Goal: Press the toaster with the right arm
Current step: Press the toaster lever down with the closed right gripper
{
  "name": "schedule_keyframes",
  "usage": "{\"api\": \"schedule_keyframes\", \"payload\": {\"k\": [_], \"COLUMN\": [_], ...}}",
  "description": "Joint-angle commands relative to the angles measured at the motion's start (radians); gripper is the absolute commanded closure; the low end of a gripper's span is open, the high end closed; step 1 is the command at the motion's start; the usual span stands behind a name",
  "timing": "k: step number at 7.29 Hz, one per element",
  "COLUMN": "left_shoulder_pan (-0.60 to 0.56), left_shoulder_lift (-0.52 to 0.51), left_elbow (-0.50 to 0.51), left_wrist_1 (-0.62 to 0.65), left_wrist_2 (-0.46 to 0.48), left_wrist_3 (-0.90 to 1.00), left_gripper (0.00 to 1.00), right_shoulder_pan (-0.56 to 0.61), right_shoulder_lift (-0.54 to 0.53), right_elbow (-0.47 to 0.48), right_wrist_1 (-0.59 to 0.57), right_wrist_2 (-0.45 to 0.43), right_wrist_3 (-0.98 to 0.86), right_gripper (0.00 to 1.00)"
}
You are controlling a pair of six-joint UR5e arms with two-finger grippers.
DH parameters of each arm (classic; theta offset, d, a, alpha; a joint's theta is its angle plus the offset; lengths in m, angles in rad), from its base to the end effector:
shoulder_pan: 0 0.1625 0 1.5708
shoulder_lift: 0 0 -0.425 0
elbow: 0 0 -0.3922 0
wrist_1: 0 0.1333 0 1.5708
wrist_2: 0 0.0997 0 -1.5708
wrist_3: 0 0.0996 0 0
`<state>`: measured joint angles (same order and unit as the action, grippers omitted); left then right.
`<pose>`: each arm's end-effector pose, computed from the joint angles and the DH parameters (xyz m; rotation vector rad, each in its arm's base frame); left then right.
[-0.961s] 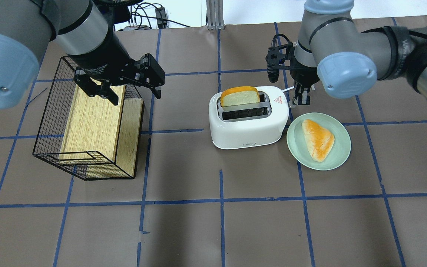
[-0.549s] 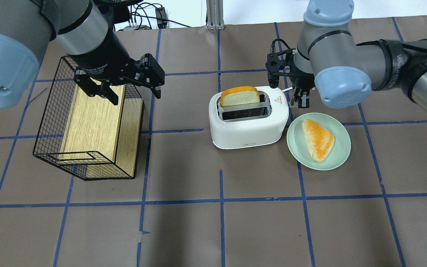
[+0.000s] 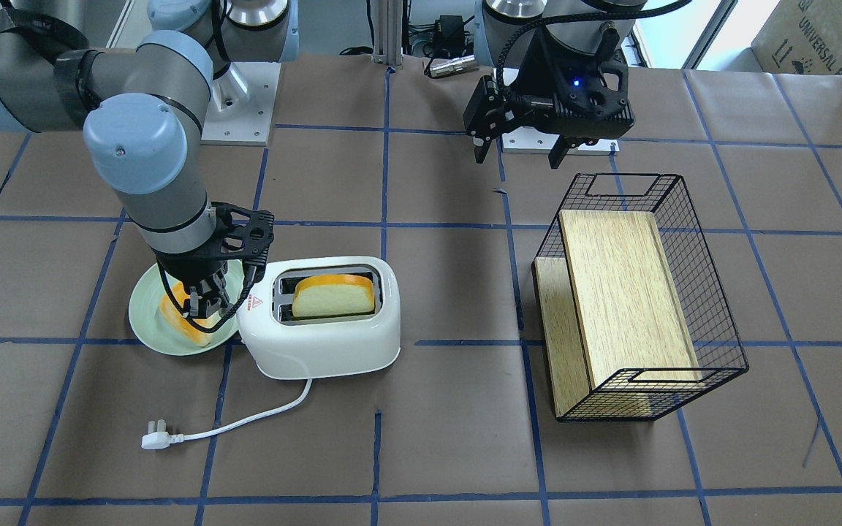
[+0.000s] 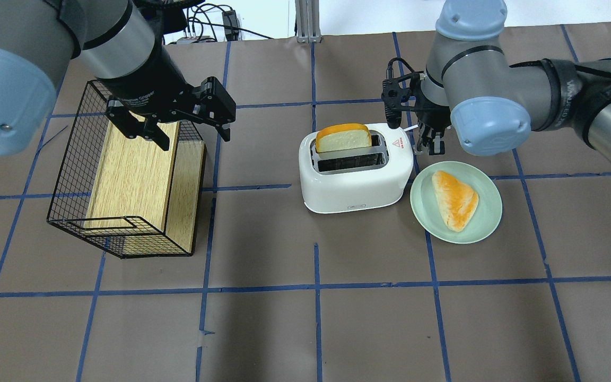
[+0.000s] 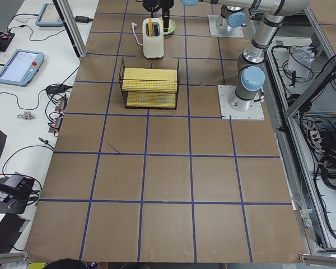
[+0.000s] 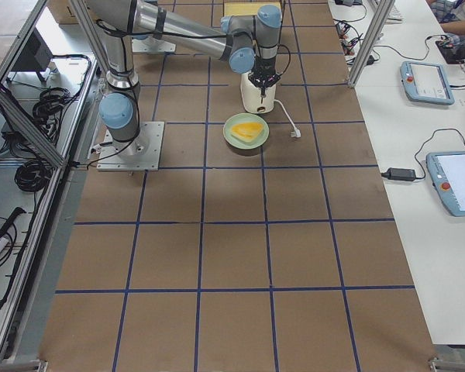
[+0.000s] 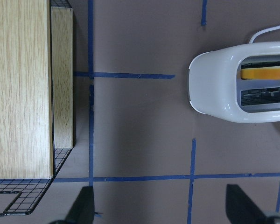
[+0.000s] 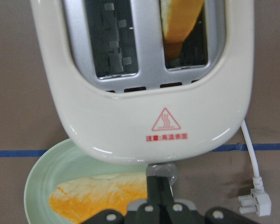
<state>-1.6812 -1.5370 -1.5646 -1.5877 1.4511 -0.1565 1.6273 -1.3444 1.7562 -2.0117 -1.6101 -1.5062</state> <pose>-0.1971 -0.4606 0.5064 0.0675 -3.0191 0.0105 0.1607 -0.5492 0.3231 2.1775 -2.1964 -0.0066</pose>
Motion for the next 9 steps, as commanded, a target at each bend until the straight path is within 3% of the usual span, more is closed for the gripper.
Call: {"api": "schedule_keyframes", "payload": {"k": [1,9], "left_shoulder_pan": [0.000,0.000], "left_shoulder_lift": [0.000,0.000], "left_elbow": [0.000,0.000], "left_wrist_1": [0.000,0.000], "left_wrist_2": [0.000,0.000], "left_wrist_3": [0.000,0.000], "left_gripper": [0.00,0.00], "right_shoulder_pan": [0.000,0.002], "right_shoulder_lift": [0.008,0.056], "right_elbow": [0.000,0.008], "right_wrist_1": [-0.001,-0.047], "right_wrist_2": [-0.001,0.016], "right_wrist_3": [-0.002,0.000], "right_gripper": [0.96,0.95]}}
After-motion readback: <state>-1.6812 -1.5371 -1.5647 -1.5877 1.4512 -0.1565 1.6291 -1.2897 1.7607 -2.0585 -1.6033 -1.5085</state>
